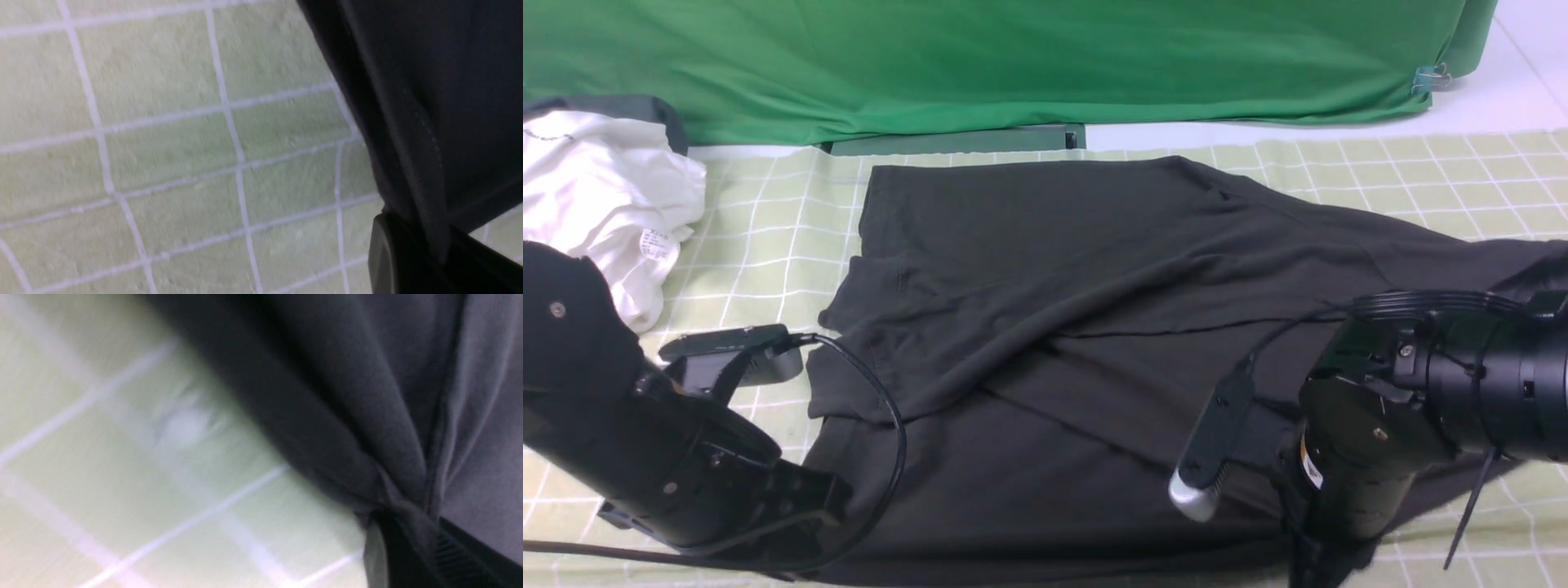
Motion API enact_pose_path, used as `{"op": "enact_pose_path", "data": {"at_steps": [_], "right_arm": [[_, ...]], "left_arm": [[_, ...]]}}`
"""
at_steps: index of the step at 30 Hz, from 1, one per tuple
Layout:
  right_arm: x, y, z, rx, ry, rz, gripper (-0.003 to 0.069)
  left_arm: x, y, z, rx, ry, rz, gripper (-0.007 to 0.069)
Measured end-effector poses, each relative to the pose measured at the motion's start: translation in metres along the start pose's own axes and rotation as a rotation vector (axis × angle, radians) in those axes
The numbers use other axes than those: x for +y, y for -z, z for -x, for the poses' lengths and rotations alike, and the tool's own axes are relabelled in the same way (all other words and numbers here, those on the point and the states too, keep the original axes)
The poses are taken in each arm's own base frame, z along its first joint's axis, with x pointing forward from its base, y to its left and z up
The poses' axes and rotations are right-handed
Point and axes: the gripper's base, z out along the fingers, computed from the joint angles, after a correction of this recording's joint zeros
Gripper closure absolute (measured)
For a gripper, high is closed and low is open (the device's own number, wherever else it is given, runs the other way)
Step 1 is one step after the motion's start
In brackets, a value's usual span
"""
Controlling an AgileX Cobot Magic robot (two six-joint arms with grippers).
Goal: Fold a long-sleeved shirt over a green coffee tablecloth.
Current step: 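Fold the black garment in half by bringing its near edge over to the far edge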
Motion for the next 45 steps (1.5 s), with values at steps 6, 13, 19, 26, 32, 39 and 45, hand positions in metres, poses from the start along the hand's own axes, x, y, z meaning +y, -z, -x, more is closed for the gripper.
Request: {"op": "enact_pose_path", "data": {"at_steps": [6, 13, 19, 26, 32, 39, 45], "right_arm": [[0.021, 0.024, -0.009, -0.003, -0.003, 0.025, 0.0608], [0.051, 0.047, -0.022, 0.054, -0.041, 0.042, 0.0608], [0.054, 0.046, -0.025, 0.089, -0.059, 0.039, 0.0608], [-0.003, 0.060, -0.021, 0.017, -0.236, 0.045, 0.0608], [-0.055, 0.081, -0.013, -0.133, -0.356, 0.009, 0.0608], [-0.093, 0.073, 0.007, -0.214, -0.404, -0.033, 0.0608], [-0.112, 0.059, 0.030, -0.260, -0.381, -0.067, 0.0608]], "left_arm": [[-0.006, 0.018, -0.017, 0.009, -0.016, -0.016, 0.0600], [-0.008, 0.014, -0.057, 0.012, 0.060, -0.089, 0.0600], [-0.006, 0.008, -0.086, -0.049, 0.118, -0.118, 0.0600], [-0.011, 0.023, -0.068, -0.185, 0.152, -0.130, 0.0600], [-0.010, 0.025, -0.018, -0.287, 0.192, -0.105, 0.0600], [-0.010, 0.029, 0.061, -0.330, 0.161, -0.030, 0.0600], [-0.009, 0.027, 0.120, -0.322, 0.119, 0.025, 0.0600]]}}
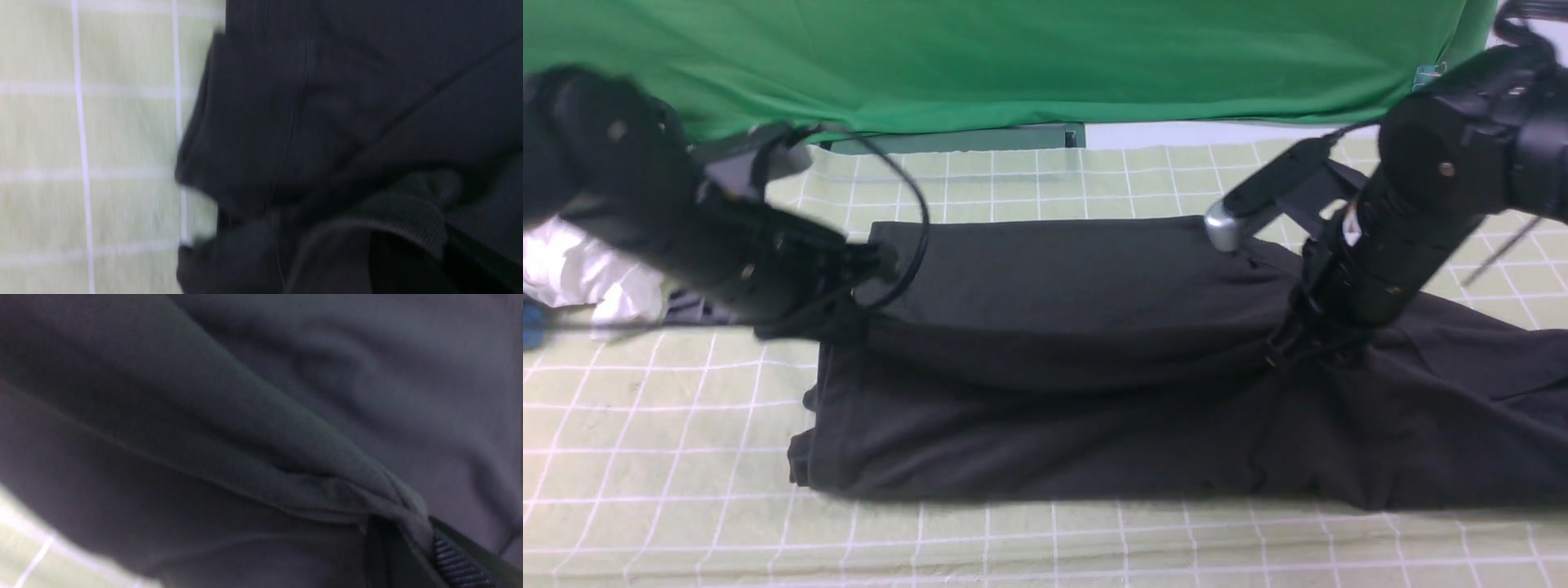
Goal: Fold a long-sleeved shirt over a green coffee tablecloth.
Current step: 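Fold the black garment in half by bringing its near edge over to the far edge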
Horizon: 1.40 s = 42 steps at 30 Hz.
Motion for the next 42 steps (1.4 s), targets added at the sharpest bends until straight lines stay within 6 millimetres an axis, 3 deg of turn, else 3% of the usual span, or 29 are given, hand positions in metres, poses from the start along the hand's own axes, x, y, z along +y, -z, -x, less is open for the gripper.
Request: {"op": "enact_pose_path", "data": {"at_steps": [4, 13, 21, 31, 38, 42], "right_arm": [[-0.004, -0.009, 0.018, -0.042, 0.023, -0.024, 0.0608], [-0.020, -0.017, 0.051, -0.098, 0.070, -0.106, 0.0608], [-0.047, -0.024, 0.070, -0.136, 0.018, -0.137, 0.0608], [-0.054, -0.066, 0.094, -0.173, 0.011, -0.134, 0.0599], [-0.053, -0.086, 0.100, -0.216, 0.029, -0.139, 0.0512], [-0.054, -0.089, 0.102, -0.242, 0.040, -0.152, 0.0367]], "left_arm": [[-0.001, -0.017, 0.026, 0.017, -0.018, 0.028, 0.0600], [0.002, -0.036, 0.054, 0.029, -0.040, 0.110, 0.0600], [0.023, -0.047, 0.080, -0.056, 0.052, 0.136, 0.0600], [0.049, -0.078, 0.106, -0.109, 0.113, 0.143, 0.0600], [0.059, -0.092, 0.113, -0.167, 0.126, 0.143, 0.0600], [0.060, -0.093, 0.115, -0.195, 0.126, 0.141, 0.0596]]}}
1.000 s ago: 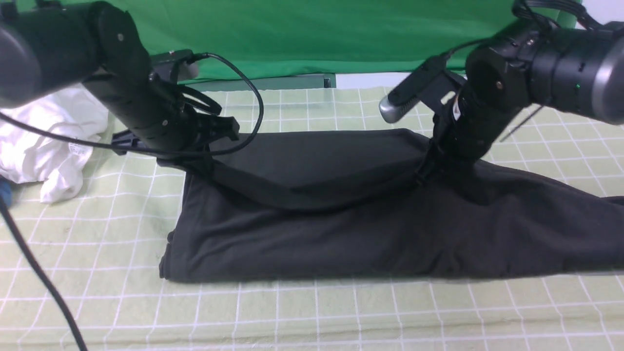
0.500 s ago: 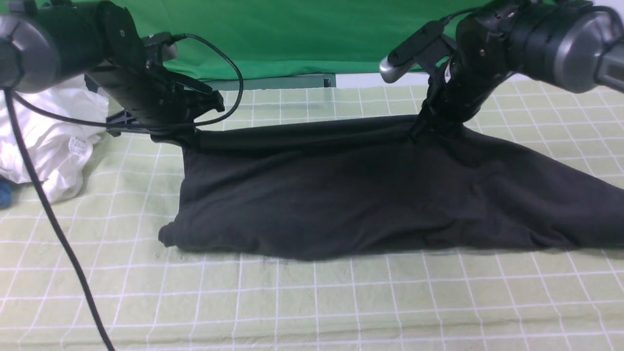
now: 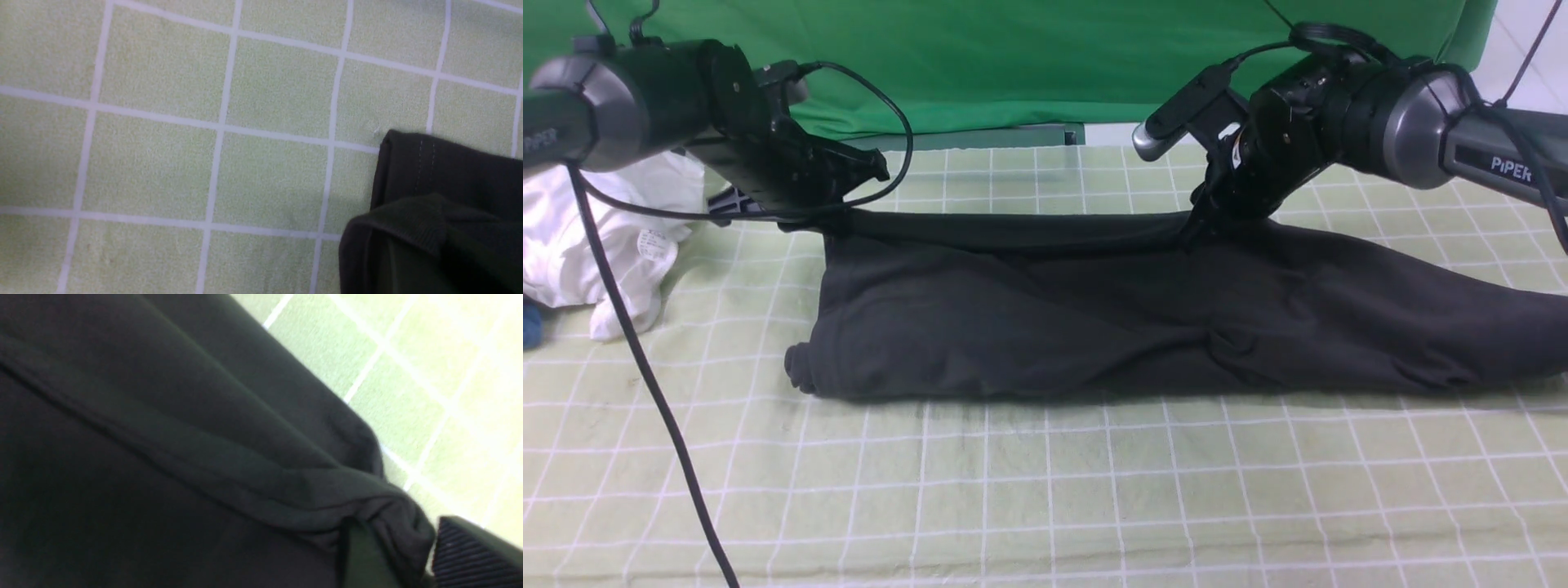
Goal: Fold a long-sleeved shirt over a green coffee tablecloth.
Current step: 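Fold the black garment in half by bringing its near edge over to the far edge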
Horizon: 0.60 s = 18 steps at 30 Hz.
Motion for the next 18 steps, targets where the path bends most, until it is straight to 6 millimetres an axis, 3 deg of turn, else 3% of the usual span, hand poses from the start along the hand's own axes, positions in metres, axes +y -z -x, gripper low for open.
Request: {"op": "enact_pose_path", "data": {"at_steps": [4, 8, 9, 11, 15, 17, 18], "right_arm": [[-0.003, 0.006, 0.001, 0.036, 0.000, -0.006, 0.0316], [-0.019, 0.042, 0.015, 0.060, 0.002, -0.038, 0.0358], [-0.020, 0.044, 0.016, 0.058, 0.001, -0.041, 0.0364], [-0.033, 0.079, 0.029, 0.016, -0.014, -0.073, 0.0405], [-0.051, 0.139, 0.040, -0.031, -0.051, -0.116, 0.0515], [-0.055, 0.161, 0.038, -0.016, -0.067, -0.122, 0.0592], [-0.055, 0.161, 0.038, -0.010, -0.068, -0.121, 0.0599]], "left_arm": [[0.000, 0.003, 0.001, 0.021, 0.003, 0.006, 0.0557], [-0.008, 0.032, 0.022, 0.004, -0.019, 0.007, 0.0440], [-0.008, 0.032, 0.021, 0.007, -0.019, 0.008, 0.0440], [-0.016, 0.058, 0.042, -0.052, -0.028, -0.011, 0.0351], [-0.027, 0.094, 0.061, -0.079, -0.060, -0.039, 0.0256], [-0.030, 0.102, 0.060, -0.036, -0.090, -0.059, 0.0251], [-0.031, 0.103, 0.059, -0.016, -0.098, -0.064, 0.0255]]}}
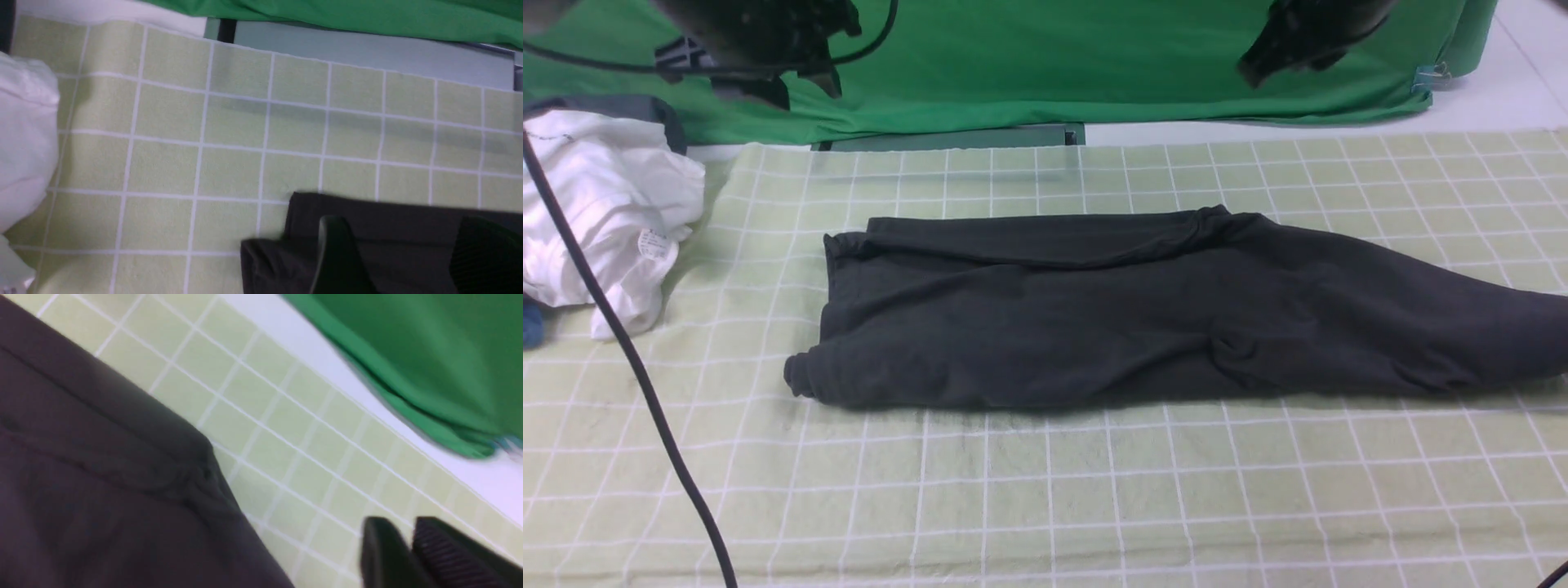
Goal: Fold a long-sleeved shirt over a green coffee tablecloth.
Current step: 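Fold the black garment in half by bringing its near edge over to the far edge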
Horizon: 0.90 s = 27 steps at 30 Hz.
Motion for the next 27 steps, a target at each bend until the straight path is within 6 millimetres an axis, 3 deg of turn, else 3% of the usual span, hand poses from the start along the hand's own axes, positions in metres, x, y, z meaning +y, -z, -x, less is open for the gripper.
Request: {"op": "enact_pose_path", "data": {"at_steps": [3, 4, 5, 6, 9, 12, 13, 14, 15, 16, 18, 24, 27], "right_arm": [[-0.001, 0.016, -0.008, 0.073, -0.019, 0.030, 0.0648], [0.004, 0.016, -0.012, 0.099, -0.038, 0.089, 0.0657], [0.004, 0.016, -0.013, 0.103, -0.036, 0.090, 0.0657], [0.013, 0.012, -0.017, 0.123, -0.047, 0.162, 0.0660], [0.035, -0.008, -0.027, 0.187, -0.035, 0.312, 0.0661], [0.056, -0.042, -0.039, 0.245, -0.010, 0.405, 0.0661], [0.065, -0.062, -0.045, 0.264, -0.004, 0.425, 0.0661], [0.067, -0.068, -0.045, 0.266, -0.004, 0.427, 0.0661], [0.076, -0.092, -0.050, 0.278, -0.001, 0.433, 0.0661], [0.077, -0.095, -0.050, 0.278, -0.001, 0.433, 0.0661], [0.086, -0.121, -0.053, 0.257, -0.007, 0.423, 0.0660], [0.094, -0.160, -0.044, 0.081, -0.041, 0.361, 0.0659], [0.093, -0.177, -0.034, -0.086, -0.053, 0.291, 0.0659]], "left_arm": [[-0.006, 0.002, -0.008, 0.098, -0.047, -0.060, 0.0335], [-0.008, 0.001, -0.015, 0.155, -0.083, -0.087, 0.0414], [-0.008, 0.001, -0.016, 0.165, -0.082, -0.089, 0.0436], [-0.008, -0.003, -0.021, 0.200, -0.103, -0.101, 0.0512], [-0.005, -0.016, -0.036, 0.271, -0.109, -0.108, 0.0596], [-0.003, -0.032, -0.053, 0.356, -0.100, -0.103, 0.0613], [-0.002, -0.043, -0.065, 0.412, -0.094, -0.098, 0.0614], [-0.001, -0.046, -0.068, 0.421, -0.094, -0.097, 0.0613], [-0.001, -0.056, -0.075, 0.448, -0.089, -0.095, 0.0613], [-0.002, -0.060, -0.077, 0.458, -0.090, -0.095, 0.0613], [-0.001, -0.075, -0.081, 0.445, -0.085, -0.093, 0.0613], [0.010, -0.109, -0.068, 0.256, -0.074, -0.057, 0.0613], [0.027, -0.127, -0.053, 0.068, -0.035, -0.032, 0.0613]]}}
